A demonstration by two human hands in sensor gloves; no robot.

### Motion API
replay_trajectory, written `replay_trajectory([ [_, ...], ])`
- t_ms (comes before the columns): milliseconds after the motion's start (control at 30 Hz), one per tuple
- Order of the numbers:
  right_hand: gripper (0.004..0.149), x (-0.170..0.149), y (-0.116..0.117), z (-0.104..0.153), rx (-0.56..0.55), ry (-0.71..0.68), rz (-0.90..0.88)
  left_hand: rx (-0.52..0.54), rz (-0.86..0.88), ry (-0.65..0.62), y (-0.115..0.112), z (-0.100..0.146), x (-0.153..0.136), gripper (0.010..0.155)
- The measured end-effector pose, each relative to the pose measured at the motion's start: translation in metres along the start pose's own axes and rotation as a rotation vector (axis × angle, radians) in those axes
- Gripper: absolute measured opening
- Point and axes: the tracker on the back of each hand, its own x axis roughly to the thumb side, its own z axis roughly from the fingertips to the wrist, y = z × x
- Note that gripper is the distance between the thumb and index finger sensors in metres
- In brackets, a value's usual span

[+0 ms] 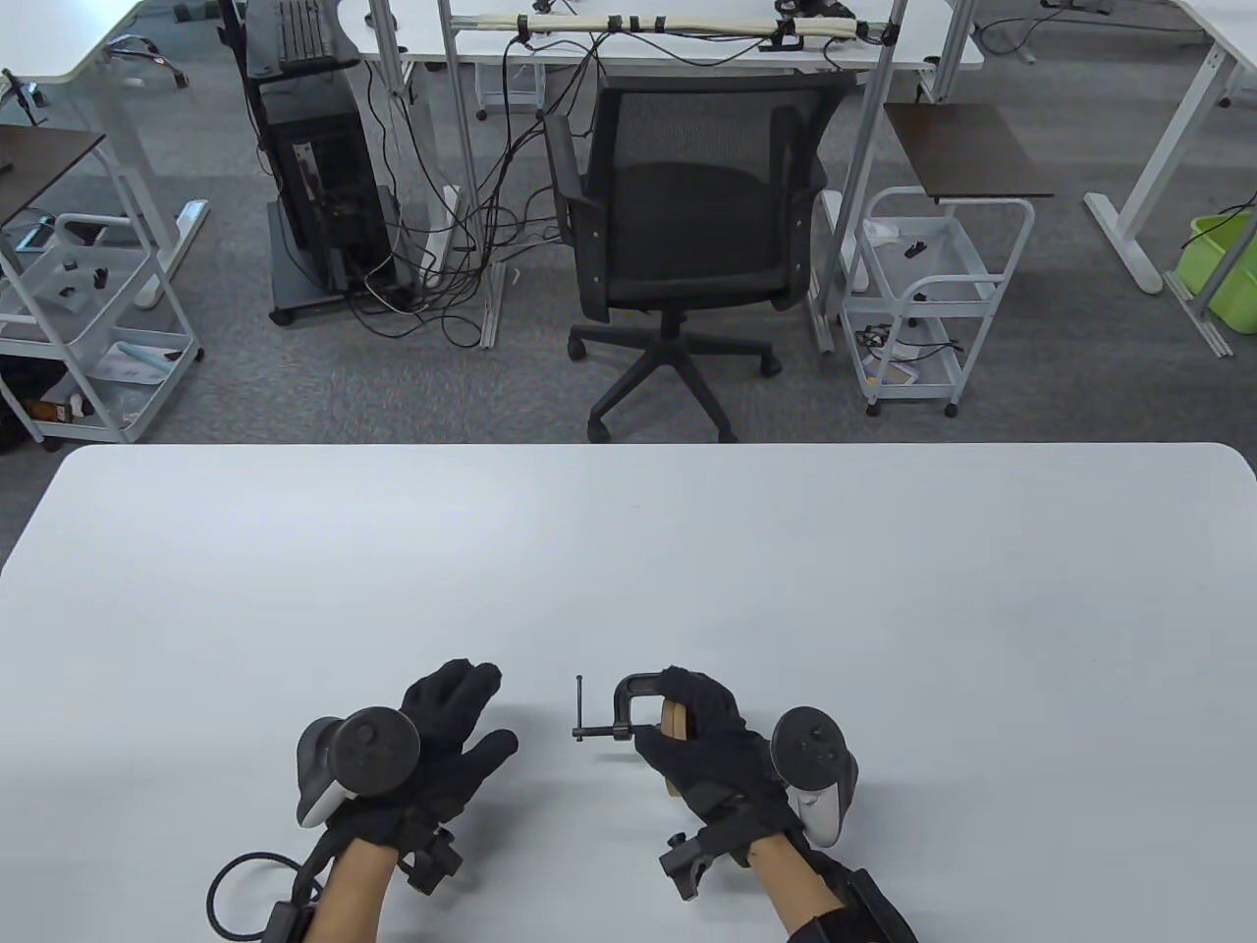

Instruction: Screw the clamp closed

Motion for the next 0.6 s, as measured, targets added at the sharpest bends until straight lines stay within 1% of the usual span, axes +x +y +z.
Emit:
replay_trajectory([
  [33,0.077,-0.001,0.002,-0.003,-0.004,0.032,0.017,-0.001,-0.008,0.0,0.0,0.0,0.0,0.081],
  [167,0.077,-0.002,0.01,-0.014,-0.007,0.088,0.104,-0.006,-0.015,0.001,0.0,0.0,0.0,0.08],
  [267,0.077,-0.001,0.015,-0.021,-0.012,0.104,0.189,-0.004,-0.015,0.0,0.0,0.0,0.0,0.079],
  [400,0.078,-0.001,0.022,-0.024,-0.052,0.117,0.294,-0.016,-0.019,0.003,-0.002,-0.001,0.0,0.079],
  [600,0.077,-0.002,0.025,-0.03,-0.069,0.145,0.366,-0.021,-0.031,0.006,-0.002,-0.001,0.0,0.079],
])
